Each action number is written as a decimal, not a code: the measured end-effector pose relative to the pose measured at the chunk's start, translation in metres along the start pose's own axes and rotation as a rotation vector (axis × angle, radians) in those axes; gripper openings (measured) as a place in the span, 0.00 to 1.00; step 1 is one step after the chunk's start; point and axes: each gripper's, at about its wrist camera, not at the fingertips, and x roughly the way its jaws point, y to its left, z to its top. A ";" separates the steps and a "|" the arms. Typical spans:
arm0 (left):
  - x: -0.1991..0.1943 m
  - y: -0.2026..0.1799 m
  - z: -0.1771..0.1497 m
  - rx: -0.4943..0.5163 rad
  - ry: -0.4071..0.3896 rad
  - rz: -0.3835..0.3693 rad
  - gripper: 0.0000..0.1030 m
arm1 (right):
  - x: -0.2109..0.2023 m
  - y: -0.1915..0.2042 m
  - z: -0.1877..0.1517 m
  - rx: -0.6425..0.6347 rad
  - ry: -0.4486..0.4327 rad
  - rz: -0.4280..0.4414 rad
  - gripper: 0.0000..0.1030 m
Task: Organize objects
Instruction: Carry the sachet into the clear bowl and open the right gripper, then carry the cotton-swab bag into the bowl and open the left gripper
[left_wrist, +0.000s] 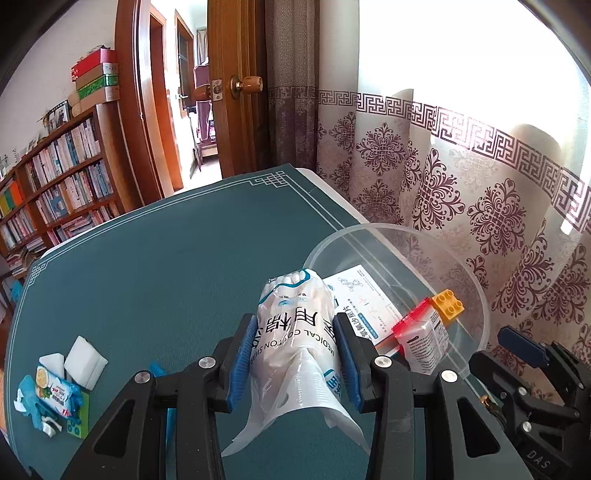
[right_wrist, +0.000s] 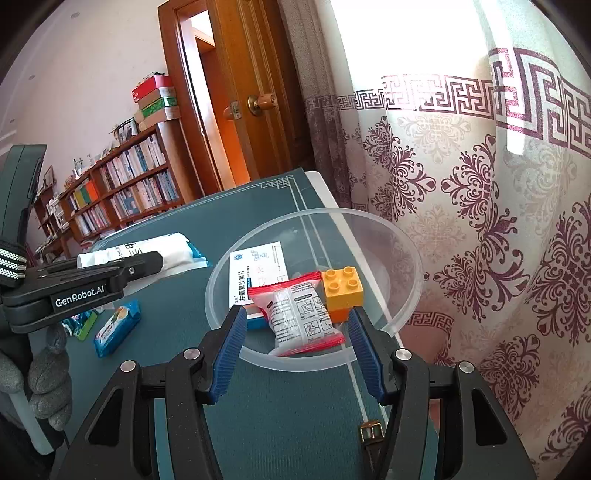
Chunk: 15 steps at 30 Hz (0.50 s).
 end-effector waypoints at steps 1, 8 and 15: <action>0.004 -0.003 0.002 0.004 0.002 -0.008 0.43 | 0.001 -0.003 0.000 0.009 0.003 0.000 0.57; 0.037 -0.028 0.018 0.028 0.035 -0.032 0.43 | 0.001 -0.017 0.001 0.037 -0.002 -0.015 0.57; 0.060 -0.052 0.039 0.048 0.044 -0.062 0.44 | 0.005 -0.024 0.002 0.055 0.005 -0.013 0.57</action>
